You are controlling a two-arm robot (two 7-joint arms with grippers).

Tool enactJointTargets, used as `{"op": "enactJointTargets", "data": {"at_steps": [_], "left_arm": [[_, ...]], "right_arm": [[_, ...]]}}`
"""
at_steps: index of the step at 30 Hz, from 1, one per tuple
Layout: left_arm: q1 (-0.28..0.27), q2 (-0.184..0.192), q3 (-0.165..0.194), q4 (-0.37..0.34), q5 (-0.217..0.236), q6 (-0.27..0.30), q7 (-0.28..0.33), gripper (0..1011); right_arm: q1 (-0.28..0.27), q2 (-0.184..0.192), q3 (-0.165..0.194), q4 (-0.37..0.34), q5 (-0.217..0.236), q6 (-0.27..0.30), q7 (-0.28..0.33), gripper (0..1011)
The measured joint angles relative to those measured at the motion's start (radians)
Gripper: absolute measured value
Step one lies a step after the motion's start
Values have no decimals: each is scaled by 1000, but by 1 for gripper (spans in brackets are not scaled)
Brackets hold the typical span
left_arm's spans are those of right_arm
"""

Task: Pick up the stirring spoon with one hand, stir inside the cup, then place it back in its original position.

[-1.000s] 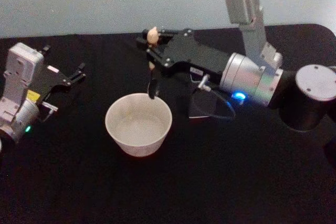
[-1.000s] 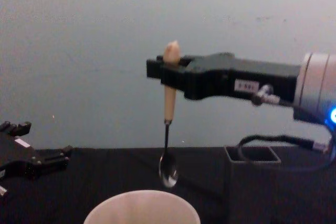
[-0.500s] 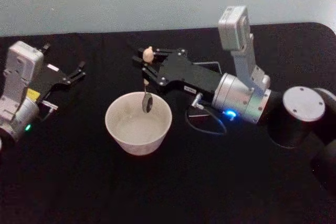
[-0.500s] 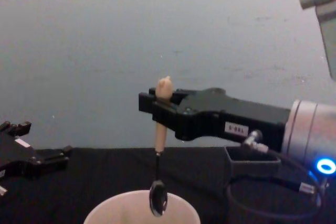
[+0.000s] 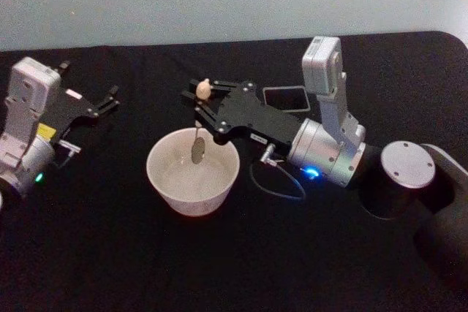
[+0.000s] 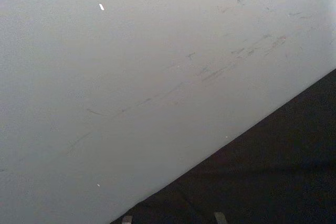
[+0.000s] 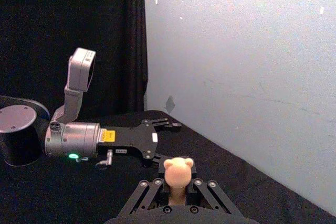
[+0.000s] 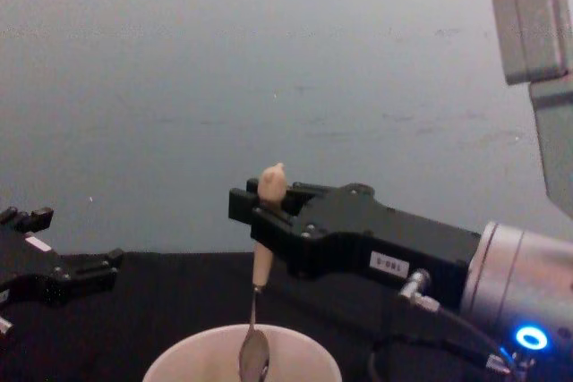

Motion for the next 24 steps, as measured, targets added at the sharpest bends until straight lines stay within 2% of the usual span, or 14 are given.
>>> {"op": "enactJointTargets", "data": {"at_steps": [13,24], "left_arm": [[0,0,0,0,0,0,0,1001],[0,0,0,0,0,0,0,1001]], "right_arm": [[16,-36,0,76,-14,-10,13,168],[17,-42,0,96,-26,0,15,169]]}}
